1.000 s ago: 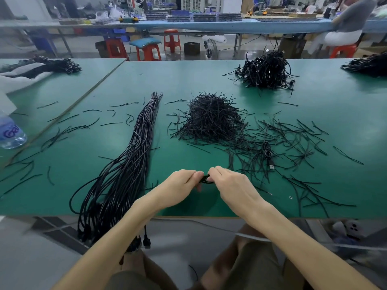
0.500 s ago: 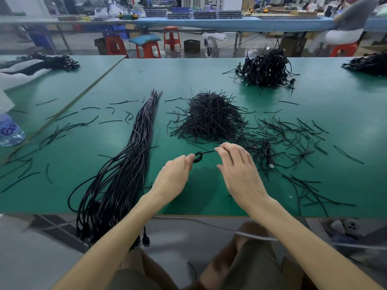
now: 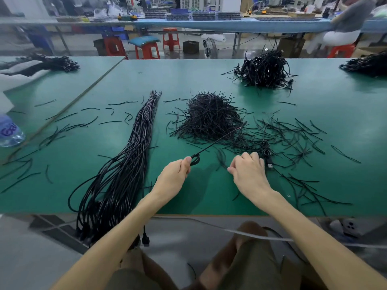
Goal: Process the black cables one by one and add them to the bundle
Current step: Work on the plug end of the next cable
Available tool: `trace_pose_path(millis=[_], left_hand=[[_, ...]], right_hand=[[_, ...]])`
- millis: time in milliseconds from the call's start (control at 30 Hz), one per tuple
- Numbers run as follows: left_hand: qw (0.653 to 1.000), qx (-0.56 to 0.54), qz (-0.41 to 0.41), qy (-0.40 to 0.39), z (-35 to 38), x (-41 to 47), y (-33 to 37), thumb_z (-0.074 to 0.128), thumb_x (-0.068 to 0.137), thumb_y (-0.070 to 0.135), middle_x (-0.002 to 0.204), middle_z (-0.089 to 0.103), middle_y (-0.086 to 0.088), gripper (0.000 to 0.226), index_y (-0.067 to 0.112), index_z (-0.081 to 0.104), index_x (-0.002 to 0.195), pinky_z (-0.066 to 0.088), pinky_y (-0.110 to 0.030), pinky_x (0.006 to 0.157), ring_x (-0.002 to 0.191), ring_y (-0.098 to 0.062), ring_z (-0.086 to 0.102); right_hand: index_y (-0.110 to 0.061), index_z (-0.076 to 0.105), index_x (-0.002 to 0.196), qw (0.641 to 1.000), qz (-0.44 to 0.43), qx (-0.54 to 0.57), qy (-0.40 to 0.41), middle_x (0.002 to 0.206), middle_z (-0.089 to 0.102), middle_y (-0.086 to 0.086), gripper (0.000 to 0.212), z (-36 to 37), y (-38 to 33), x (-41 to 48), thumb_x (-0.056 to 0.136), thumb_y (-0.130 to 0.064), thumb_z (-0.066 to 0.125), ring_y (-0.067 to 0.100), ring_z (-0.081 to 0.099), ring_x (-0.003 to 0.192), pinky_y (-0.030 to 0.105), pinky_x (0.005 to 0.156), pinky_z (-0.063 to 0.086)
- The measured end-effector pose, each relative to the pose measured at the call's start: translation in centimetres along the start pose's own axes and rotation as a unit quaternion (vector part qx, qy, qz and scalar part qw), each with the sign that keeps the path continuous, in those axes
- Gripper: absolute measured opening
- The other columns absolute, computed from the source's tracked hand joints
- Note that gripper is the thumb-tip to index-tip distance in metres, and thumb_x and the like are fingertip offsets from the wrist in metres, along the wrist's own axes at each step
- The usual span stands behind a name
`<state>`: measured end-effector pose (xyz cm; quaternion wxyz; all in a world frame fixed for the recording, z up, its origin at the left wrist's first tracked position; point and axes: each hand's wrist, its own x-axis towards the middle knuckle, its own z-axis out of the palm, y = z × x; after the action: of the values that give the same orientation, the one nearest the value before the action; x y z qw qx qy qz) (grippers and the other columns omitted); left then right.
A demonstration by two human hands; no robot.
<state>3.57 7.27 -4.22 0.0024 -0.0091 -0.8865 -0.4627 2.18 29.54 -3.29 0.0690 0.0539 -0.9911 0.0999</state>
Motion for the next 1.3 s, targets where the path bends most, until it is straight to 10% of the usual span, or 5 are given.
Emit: trace_pose_path(millis=[467, 733, 833, 1300], left_hand=[[0.993, -0.108, -0.040, 0.003, -0.8, -0.4, 0.5, 0.033, 0.111, 0.041, 0.054, 0.033, 0.012, 0.046, 0.011, 0.047, 0.079, 0.024, -0.018, 0.044, 0.045, -0.006, 0.026], [0.995, -0.026, -0.068, 0.067, 0.5, -0.2, 1.2, 0.025, 0.111, 0.044, 0.061, 0.035, 0.003, 0.051, 0.016, 0.038, 0.070, 0.026, -0.034, 0.061, 0.057, -0.022, 0.029], [0.993, 0.098, -0.033, 0.059, 1.0, -1.1, 0.9, 0.020, 0.109, 0.051, 0.066, 0.050, 0.007, 0.051, 0.024, 0.042, 0.073, 0.033, -0.037, 0.064, 0.063, -0.018, 0.045], [0.997, -0.050, 0.056, 0.037, 0.1, -2.0, 0.1, 0.031, 0.111, 0.043, 0.063, 0.041, 0.007, 0.050, 0.019, 0.045, 0.070, 0.031, -0.037, 0.062, 0.060, -0.015, 0.036]], right_hand=[[-0.016, 0.054, 0.098, 0.985, 0.010, 0.172, 0.028, 0.106, 0.055, -0.002, 0.017, -0.9, -1.6, -0.5, 0.108, -0.027, 0.044, 0.019, 0.041, 0.104, 0.037, 0.095, 0.026], [-0.018, 0.065, 0.096, 0.861, 0.069, 0.503, -0.016, 0.084, 0.065, -0.004, 0.019, -1.6, -4.9, -2.8, 0.102, -0.034, 0.057, 0.007, 0.060, 0.074, 0.023, 0.071, 0.047], [-0.016, 0.066, 0.092, 0.860, 0.064, 0.503, -0.061, 0.073, 0.065, -0.004, 0.022, -0.8, -6.0, -2.8, 0.102, -0.034, 0.058, 0.002, 0.057, 0.061, 0.025, 0.067, 0.046], [-0.009, 0.067, 0.090, 0.825, 0.050, 0.544, -0.142, 0.060, 0.061, -0.003, 0.023, 0.0, -6.6, -3.2, 0.099, -0.029, 0.063, 0.008, 0.052, 0.054, 0.022, 0.056, 0.043]])
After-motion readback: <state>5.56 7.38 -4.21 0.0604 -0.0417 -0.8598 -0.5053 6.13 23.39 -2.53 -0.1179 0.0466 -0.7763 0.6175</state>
